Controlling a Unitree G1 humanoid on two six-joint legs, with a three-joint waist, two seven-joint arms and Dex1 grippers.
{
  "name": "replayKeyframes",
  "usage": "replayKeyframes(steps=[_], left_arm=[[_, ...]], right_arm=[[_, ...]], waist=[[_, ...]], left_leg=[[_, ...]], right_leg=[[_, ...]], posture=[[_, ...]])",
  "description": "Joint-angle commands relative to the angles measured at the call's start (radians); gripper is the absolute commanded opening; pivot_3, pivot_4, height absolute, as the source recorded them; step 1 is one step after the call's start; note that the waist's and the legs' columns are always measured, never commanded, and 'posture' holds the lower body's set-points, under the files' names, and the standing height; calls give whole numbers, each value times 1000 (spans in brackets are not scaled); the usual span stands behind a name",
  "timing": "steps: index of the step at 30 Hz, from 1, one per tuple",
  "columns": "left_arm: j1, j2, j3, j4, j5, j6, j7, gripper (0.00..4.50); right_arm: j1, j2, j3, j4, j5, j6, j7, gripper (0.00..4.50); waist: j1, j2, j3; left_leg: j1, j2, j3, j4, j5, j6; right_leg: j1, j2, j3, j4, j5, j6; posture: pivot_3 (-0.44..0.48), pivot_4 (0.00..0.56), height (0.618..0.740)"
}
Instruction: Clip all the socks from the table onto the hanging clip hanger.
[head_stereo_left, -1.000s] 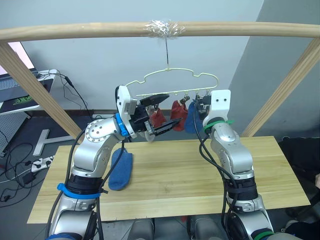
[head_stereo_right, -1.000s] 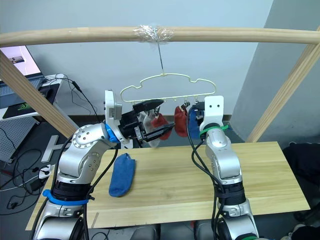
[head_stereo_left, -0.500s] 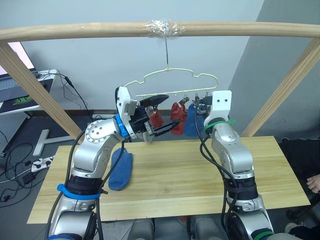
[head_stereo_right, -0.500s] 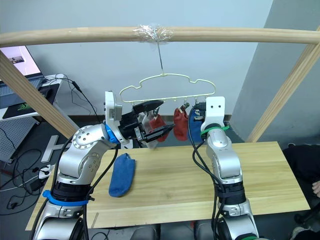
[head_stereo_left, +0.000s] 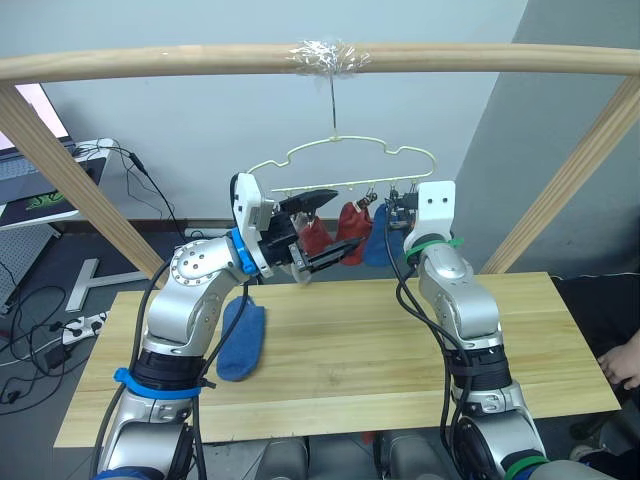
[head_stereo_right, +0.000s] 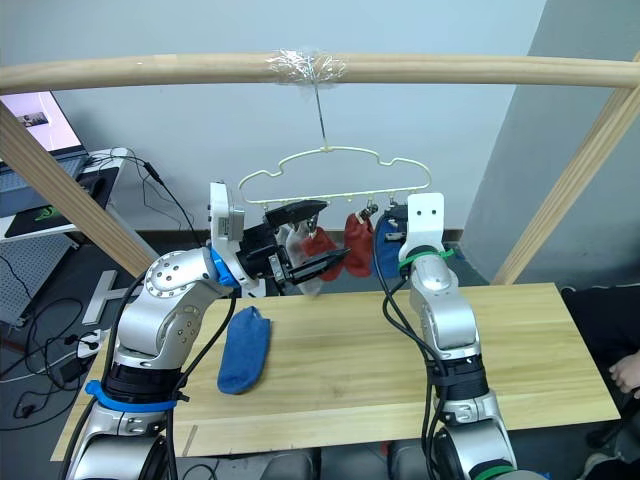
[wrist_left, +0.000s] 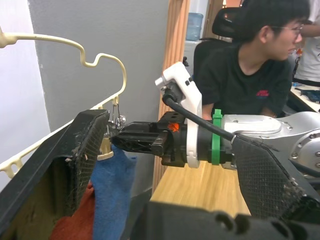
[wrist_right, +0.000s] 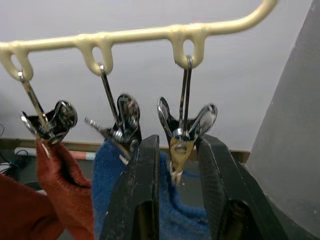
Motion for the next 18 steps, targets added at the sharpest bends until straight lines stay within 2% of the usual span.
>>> replayKeyframes(steps=[1,18], left_arm=[[-14,-1,17,-36,-6,-18,7,4500],[-18,-7,13,-28,0,-27,9,4500]], right_arm=[[-35,-12,-13,-12,-11,-42,5,1143],[-42,-12,-12,-8,-8,-58,13,1143]], waist=[[0,0,0],[0,0,0]], left_leg=[[0,0,0,0,0,0],[0,0,0,0,0,0]], right_leg=[[0,0,0,0,0,0],[0,0,0,0,0,0]], posture=[[156,141,740],[153,140,740]])
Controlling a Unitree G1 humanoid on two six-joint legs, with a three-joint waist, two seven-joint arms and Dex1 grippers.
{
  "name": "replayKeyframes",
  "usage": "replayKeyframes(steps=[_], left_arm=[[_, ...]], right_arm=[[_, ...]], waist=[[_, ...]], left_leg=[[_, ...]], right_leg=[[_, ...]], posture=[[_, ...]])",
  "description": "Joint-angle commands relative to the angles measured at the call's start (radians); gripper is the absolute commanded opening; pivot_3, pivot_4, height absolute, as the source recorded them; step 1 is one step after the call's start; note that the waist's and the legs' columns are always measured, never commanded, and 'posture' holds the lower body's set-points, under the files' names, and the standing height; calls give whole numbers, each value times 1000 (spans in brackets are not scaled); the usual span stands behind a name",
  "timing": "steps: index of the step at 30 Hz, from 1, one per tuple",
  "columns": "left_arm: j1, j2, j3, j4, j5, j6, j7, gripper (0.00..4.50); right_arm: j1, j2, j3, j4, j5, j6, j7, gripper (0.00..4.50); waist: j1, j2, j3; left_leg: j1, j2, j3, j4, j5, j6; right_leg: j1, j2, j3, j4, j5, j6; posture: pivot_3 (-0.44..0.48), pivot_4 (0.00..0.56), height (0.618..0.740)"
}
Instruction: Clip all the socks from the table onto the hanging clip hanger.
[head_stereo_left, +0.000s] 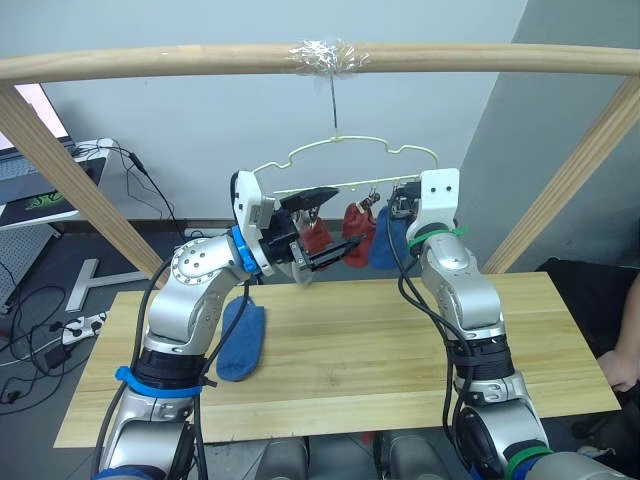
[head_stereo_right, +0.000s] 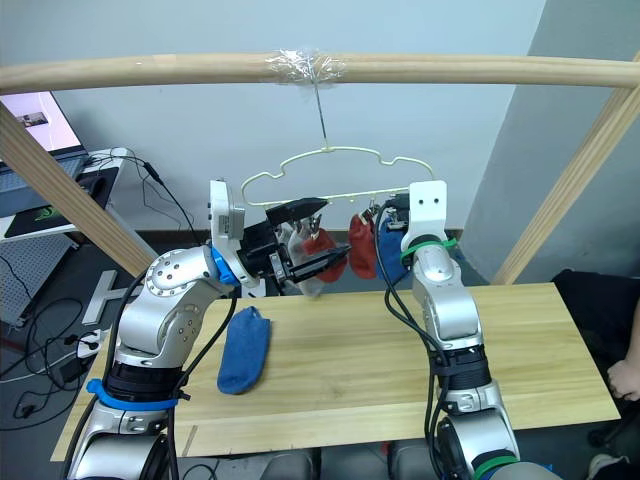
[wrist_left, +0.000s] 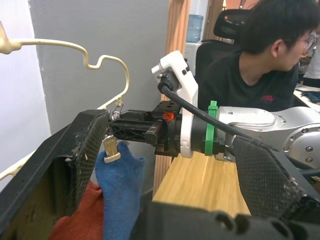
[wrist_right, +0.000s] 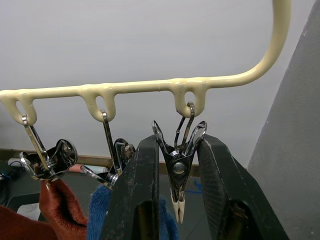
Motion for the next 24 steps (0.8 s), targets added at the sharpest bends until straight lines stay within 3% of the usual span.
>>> replayKeyframes(steps=[1,9,12,15,24], left_arm=[[-11,-3,13,-26,-2,-26,3,4500],[-10,-1,13,-27,-3,-30,5,4500],[-11,-2,13,-28,-3,-30,6,4500],[-11,-3,12,-29,-4,-29,7,4500],[-7,-2,10,-33,-5,-30,6,4500]], right_arm=[[-8,7,-7,-24,-1,-26,3,1143],[-7,10,-8,-25,-1,-27,6,1143],[-8,10,-7,-24,-4,-27,5,1726],[-8,9,-6,-25,-6,-25,3,2737],[-4,16,-6,-30,-7,-21,-2,2737]], waist=[[0,0,0],[0,0,0],[0,0,0],[0,0,0],[0,0,0]], left_leg=[[0,0,0,0,0,0],[0,0,0,0,0,0],[0,0,0,0,0,0],[0,0,0,0,0,0],[0,0,0,0,0,0]], right_leg=[[0,0,0,0,0,0],[0,0,0,0,0,0],[0,0,0,0,0,0],[0,0,0,0,0,0],[0,0,0,0,0,0]], posture=[[155,139,740],[155,139,740],[155,139,740],[155,139,740],[156,135,740]])
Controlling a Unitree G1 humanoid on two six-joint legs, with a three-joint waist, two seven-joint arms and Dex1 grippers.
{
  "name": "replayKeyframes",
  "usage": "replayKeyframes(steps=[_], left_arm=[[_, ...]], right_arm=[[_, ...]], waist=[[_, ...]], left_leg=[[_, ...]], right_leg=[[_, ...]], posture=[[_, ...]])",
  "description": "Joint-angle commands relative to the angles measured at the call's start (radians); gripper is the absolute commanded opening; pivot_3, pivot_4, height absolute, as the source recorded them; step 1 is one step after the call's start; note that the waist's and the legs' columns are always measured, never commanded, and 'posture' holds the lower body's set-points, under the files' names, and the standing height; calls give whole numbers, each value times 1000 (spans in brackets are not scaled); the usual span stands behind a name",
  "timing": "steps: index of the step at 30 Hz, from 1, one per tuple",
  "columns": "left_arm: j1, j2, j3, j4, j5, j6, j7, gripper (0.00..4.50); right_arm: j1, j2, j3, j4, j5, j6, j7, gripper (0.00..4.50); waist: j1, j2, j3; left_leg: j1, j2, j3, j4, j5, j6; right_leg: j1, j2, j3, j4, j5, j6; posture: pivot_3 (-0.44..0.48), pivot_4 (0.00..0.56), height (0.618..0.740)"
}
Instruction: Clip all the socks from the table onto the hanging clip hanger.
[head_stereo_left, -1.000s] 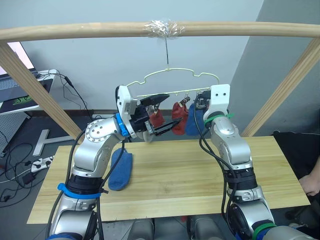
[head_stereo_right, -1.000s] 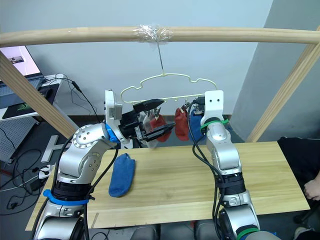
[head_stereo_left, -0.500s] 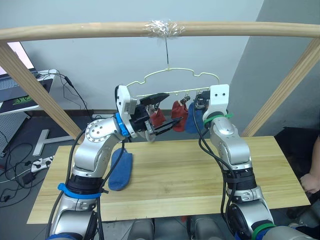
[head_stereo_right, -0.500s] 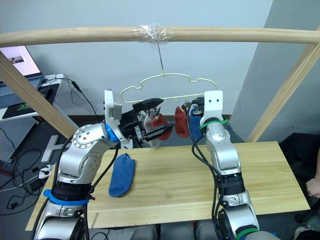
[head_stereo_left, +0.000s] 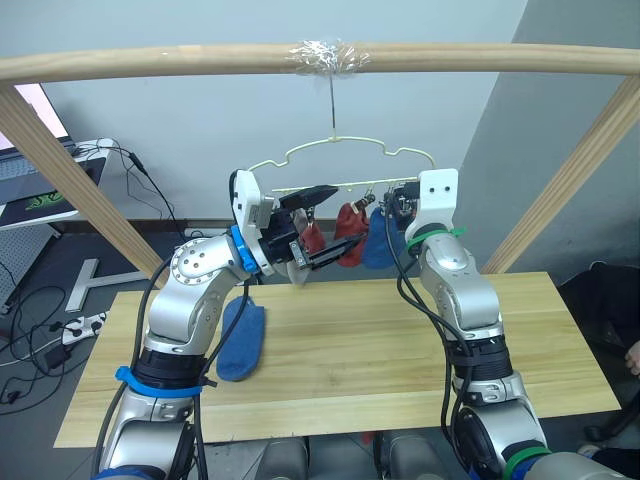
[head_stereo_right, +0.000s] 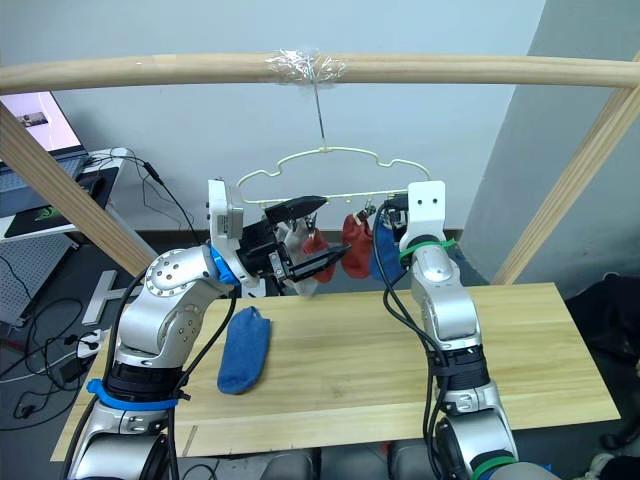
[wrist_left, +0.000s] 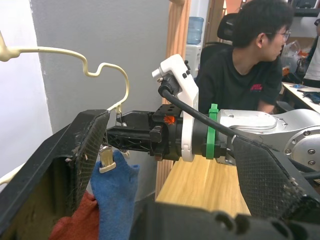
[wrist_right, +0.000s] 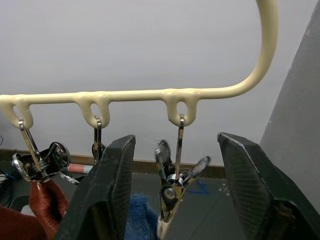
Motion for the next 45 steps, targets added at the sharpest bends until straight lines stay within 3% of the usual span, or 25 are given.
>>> replayKeyframes(steps=[1,5,26,45], left_arm=[[-7,-2,10,-34,-5,-15,2,4500],[-7,-2,9,-34,-4,-17,2,4500],[7,0,12,-44,-4,-20,8,4500],[1,1,12,-44,-6,-14,13,4500]], right_arm=[[-3,8,-5,-32,-5,-19,-5,2573],[0,13,-1,-37,-6,-18,-3,1494],[-8,21,3,-21,-65,24,-64,1494],[25,100,32,-85,-102,52,-108,1494]], waist=[[0,0,0],[0,0,0],[0,0,0],[0,0,0]], left_leg=[[0,0,0,0,0,0],[0,0,0,0,0,0],[0,0,0,0,0,0],[0,0,0,0,0,0]], right_leg=[[0,0,0,0,0,0],[0,0,0,0,0,0],[0,0,0,0,0,0],[0,0,0,0,0,0]], posture=[[156,135,740],[158,125,740],[165,128,740],[159,140,740]])
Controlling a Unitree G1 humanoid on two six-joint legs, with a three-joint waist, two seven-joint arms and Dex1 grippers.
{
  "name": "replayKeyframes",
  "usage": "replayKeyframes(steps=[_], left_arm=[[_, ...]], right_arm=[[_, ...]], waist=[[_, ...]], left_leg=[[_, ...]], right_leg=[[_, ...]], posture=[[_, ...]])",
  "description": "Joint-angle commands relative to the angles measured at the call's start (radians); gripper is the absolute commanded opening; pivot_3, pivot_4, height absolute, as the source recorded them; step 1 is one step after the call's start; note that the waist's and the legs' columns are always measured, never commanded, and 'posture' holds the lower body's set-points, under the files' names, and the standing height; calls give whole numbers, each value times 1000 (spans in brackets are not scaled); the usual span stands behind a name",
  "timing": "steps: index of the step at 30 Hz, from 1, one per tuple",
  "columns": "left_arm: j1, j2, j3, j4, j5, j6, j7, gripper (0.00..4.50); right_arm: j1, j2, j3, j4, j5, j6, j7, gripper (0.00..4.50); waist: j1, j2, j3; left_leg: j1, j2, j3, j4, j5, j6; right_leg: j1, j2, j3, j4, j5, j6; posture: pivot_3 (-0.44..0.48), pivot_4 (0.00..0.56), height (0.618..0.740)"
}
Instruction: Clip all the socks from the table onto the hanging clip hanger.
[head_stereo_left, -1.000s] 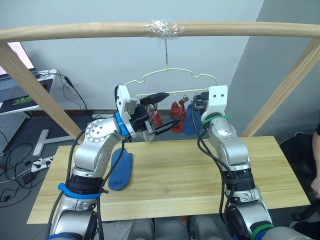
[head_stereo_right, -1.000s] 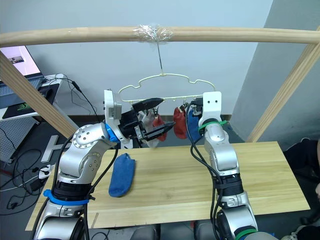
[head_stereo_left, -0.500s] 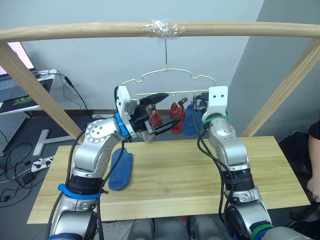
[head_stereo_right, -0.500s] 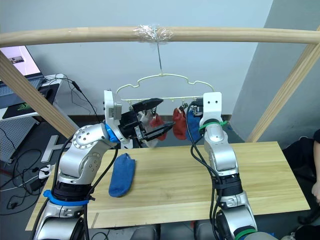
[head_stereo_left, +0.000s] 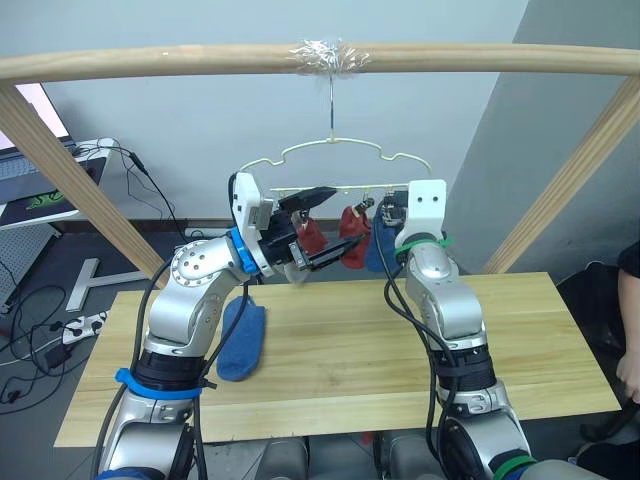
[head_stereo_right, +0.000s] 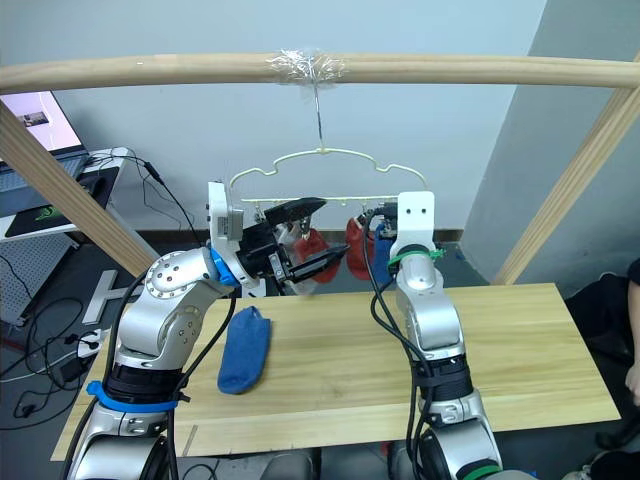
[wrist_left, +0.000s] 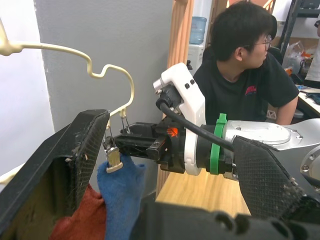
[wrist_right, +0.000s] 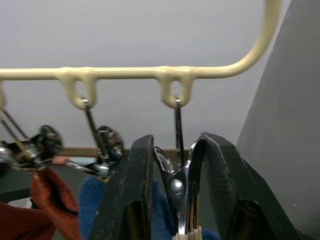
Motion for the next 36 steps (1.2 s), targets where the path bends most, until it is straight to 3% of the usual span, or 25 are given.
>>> replayKeyframes(steps=[1,17,27,36], left_arm=[[-10,0,13,-43,-6,-13,6,4500],[-4,-2,12,-57,-10,-5,16,4500],[1,-1,12,-63,-11,-1,18,4500],[10,-2,11,-73,-13,-2,25,4500]], right_arm=[[-14,-1,-2,-46,-11,-8,-3,1494],[-16,-26,-2,-32,-11,-14,33,1494],[-3,36,-92,-20,32,-17,-24,1494],[12,39,-84,-7,49,2,8,1494]], waist=[[0,0,0],[0,0,0],[0,0,0],[0,0,0]], left_leg=[[0,0,0,0,0,0],[0,0,0,0,0,0],[0,0,0,0,0,0],[0,0,0,0,0,0]], right_leg=[[0,0,0,0,0,0],[0,0,0,0,0,0],[0,0,0,0,0,0],[0,0,0,-1,0,0]], posture=[[159,140,740],[163,148,740],[161,151,740],[161,151,740]])
